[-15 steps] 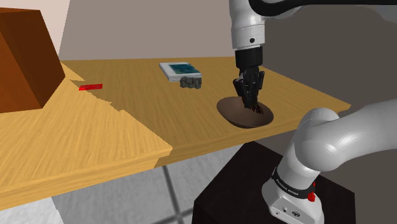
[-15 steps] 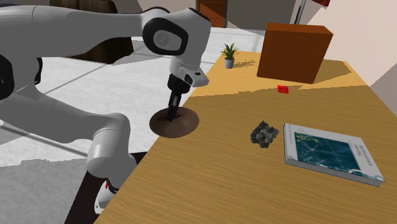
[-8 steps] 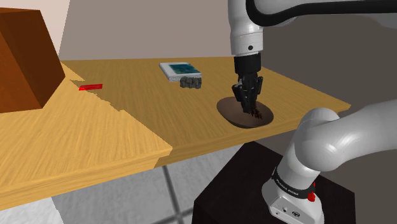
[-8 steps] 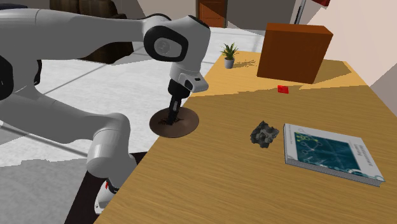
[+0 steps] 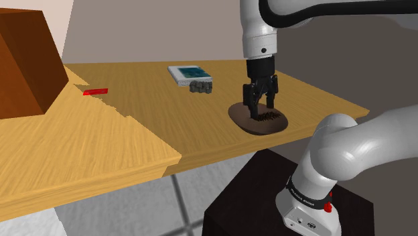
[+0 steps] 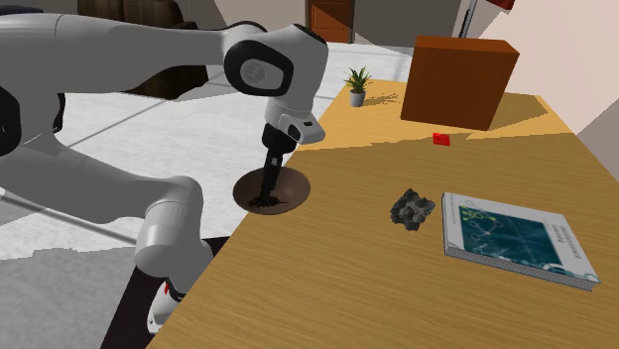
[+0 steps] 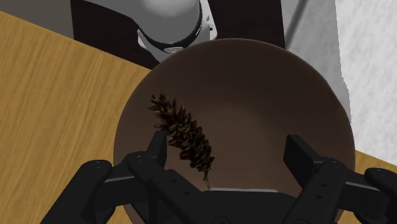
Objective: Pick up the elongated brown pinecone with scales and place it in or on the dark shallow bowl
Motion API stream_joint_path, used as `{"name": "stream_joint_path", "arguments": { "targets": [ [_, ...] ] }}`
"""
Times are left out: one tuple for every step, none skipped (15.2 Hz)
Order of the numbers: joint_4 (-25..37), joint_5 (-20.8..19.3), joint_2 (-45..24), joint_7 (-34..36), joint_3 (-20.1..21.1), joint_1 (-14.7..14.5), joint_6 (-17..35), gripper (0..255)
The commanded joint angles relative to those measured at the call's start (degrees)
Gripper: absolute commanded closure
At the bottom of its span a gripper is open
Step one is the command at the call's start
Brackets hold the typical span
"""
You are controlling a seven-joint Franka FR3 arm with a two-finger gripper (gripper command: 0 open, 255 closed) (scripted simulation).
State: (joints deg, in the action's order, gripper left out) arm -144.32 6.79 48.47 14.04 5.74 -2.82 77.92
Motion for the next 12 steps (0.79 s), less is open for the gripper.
{"name": "stream_joint_path", "arguments": {
  "targets": [
    [0.0,0.0,0.0,0.0,0.0,0.0,0.0,0],
    [2.41,-0.19,-1.08,0.04,-0.15,0.11,-1.33,0],
    [4.86,-0.37,-2.19,0.07,-0.3,0.22,-2.67,0],
    [7.36,-0.53,-3.34,0.12,-0.43,0.32,-4.02,0],
    [9.35,-0.65,-4.26,0.15,-0.53,0.39,-5.09,0],
    [9.35,-0.65,-4.26,0.15,-0.53,0.39,-5.09,0],
    [9.34,-0.65,-4.25,0.15,-0.53,0.39,-5.1,0],
    [9.35,-0.65,-4.26,0.15,-0.53,0.39,-5.09,0],
    [9.35,-0.65,-4.26,0.15,-0.53,0.39,-5.09,0],
    [9.35,-0.65,-4.26,0.15,-0.53,0.39,-5.09,0],
    [9.35,-0.65,-4.26,0.15,-0.53,0.39,-5.09,0],
    [9.35,-0.65,-4.26,0.15,-0.53,0.39,-5.09,0]
  ]
}}
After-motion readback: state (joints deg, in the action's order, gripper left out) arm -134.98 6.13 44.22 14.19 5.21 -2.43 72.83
